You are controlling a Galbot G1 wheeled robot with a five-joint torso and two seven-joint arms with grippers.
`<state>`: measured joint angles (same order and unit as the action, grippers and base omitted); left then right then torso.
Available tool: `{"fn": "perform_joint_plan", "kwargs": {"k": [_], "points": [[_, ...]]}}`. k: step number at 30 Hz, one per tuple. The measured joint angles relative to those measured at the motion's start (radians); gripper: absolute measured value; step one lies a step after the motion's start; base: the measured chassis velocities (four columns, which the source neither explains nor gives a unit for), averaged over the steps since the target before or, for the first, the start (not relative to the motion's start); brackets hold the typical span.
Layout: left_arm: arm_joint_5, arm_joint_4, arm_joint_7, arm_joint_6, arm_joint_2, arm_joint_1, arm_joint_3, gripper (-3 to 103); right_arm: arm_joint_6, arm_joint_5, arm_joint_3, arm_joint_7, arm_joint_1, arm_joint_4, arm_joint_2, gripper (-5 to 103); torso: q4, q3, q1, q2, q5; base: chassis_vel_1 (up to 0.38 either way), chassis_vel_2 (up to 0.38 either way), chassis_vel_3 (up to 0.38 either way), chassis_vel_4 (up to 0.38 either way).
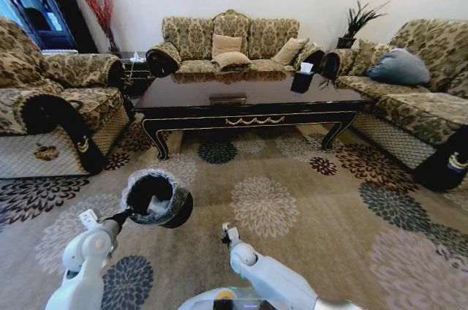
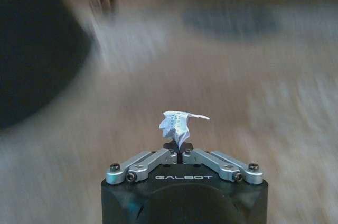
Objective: Move to the front of the table and pick up the trash from the floor, then place it into the trash bin.
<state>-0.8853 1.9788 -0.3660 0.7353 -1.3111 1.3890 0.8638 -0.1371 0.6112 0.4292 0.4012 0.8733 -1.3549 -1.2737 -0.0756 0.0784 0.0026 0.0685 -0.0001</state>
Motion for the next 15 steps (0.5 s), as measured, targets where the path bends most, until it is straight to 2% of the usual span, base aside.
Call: {"fn": "perform_joint_plan", "kwargs": {"k": [3,4,6,7,8,15], "points": [[0.033,-0.008,0.004,0.000,-0.015,0.003,-0.039,2,0.188,0.003,-0.034,-0.148,-0.061,-0.088,0.017,0,0.0001,0.000,0.000,0.000,0.0000,0.000,0.000,0.000,0.000],[0.033,-0.008,0.004,0.000,-0.015,0.003,-0.039,2,0.188,0.003,-0.034,-0.148,-0.061,-0.088,0.017,0,0.0001,0.000,0.000,0.000,0.0000,0.000,0.000,0.000,0.000],[0.044,-0.017,0.006,0.000,-0.023,-0.002,-0.048,2,0.285,0.011,-0.035,-0.215,-0.093,-0.111,0.020,0,0.0002,0.000,0.000,0.000,0.0000,0.000,0.000,0.000,0.000],[0.045,-0.017,0.006,0.000,-0.024,-0.003,-0.049,2,0.300,0.013,-0.034,-0.227,-0.099,-0.114,0.020,0,0.0001,0.000,0.000,0.000,0.0000,0.000,0.000,0.000,0.000],[0.046,-0.019,0.006,0.000,-0.029,-0.006,-0.055,2,0.344,0.026,-0.026,-0.268,-0.120,-0.125,0.021,0,0.0001,0.000,0.000,0.000,0.0000,0.000,0.000,0.000,0.000],[0.052,-0.019,0.006,0.000,-0.042,-0.009,-0.072,2,0.406,0.076,0.018,-0.344,-0.178,-0.141,0.017,0,0.0001,0.000,0.000,0.000,0.0001,0.000,0.000,0.000,0.000]]}}
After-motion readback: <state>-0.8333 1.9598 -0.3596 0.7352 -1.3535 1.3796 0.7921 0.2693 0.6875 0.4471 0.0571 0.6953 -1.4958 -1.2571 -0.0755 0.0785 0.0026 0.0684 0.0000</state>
